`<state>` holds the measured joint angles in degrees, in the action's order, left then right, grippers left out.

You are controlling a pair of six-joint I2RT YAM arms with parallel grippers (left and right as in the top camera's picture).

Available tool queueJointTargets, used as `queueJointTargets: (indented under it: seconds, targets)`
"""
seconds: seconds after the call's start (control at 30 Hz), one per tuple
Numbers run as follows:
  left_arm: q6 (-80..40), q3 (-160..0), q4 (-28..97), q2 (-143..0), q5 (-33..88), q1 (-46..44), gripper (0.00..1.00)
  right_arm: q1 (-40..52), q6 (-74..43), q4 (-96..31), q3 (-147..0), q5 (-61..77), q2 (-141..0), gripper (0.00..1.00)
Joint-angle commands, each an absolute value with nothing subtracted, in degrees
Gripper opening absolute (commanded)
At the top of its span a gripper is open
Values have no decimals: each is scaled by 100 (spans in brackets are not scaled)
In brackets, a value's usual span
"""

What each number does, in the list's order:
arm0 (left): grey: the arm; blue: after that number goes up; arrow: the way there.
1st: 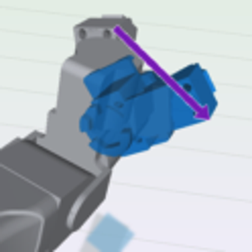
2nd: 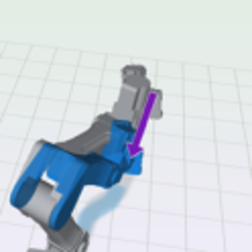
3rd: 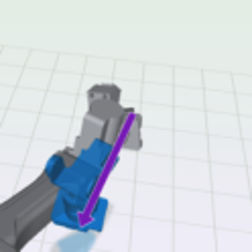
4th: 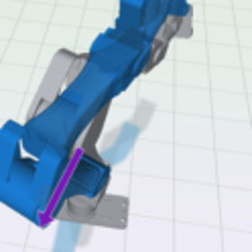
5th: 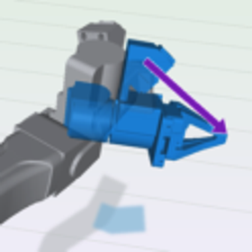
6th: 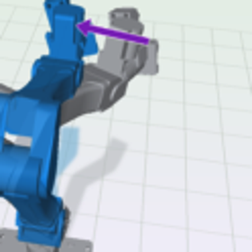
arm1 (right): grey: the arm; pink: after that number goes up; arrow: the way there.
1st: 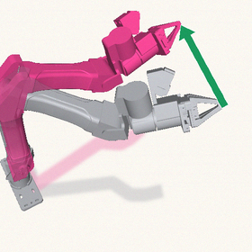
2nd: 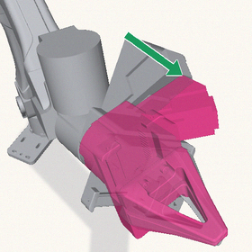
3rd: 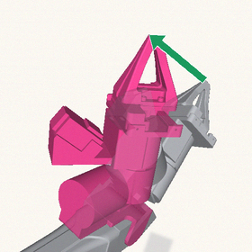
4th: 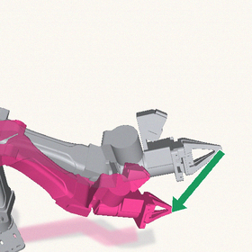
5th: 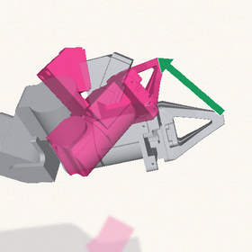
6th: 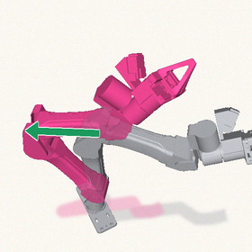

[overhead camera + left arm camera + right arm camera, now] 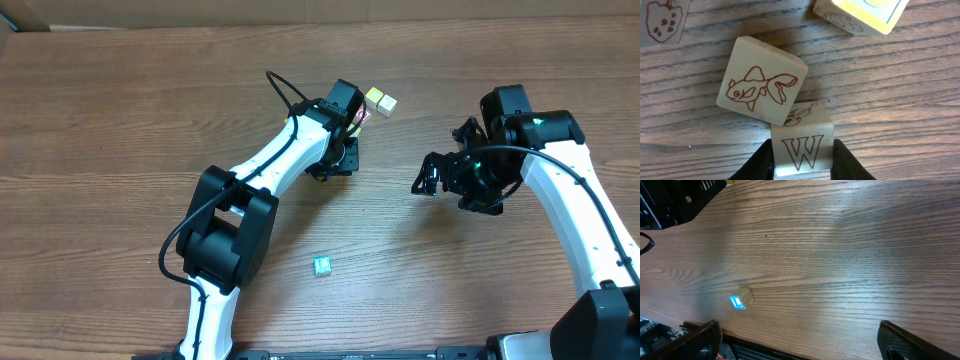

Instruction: Flip 5 blocks

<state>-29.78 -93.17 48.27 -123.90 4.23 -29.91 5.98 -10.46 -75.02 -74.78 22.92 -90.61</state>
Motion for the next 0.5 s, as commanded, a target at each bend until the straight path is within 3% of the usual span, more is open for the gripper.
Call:
queueJointTargets:
  seconds: [0.0,0.27,0.47]
  targets:
    - [-2932,-9467,4849,-12508,320,-2991,24,558,-1002,-7487,-7620,2255,-9024,100]
    - [-2930,-9741,5282,-12492,285,-2991,9,558,-1002,-7487,-7620,2255,-9024,100]
    - [-2980,-10353,6034,-12193,36,-3030,4,558,-1002,-7505,-7620,2255,-9024,100]
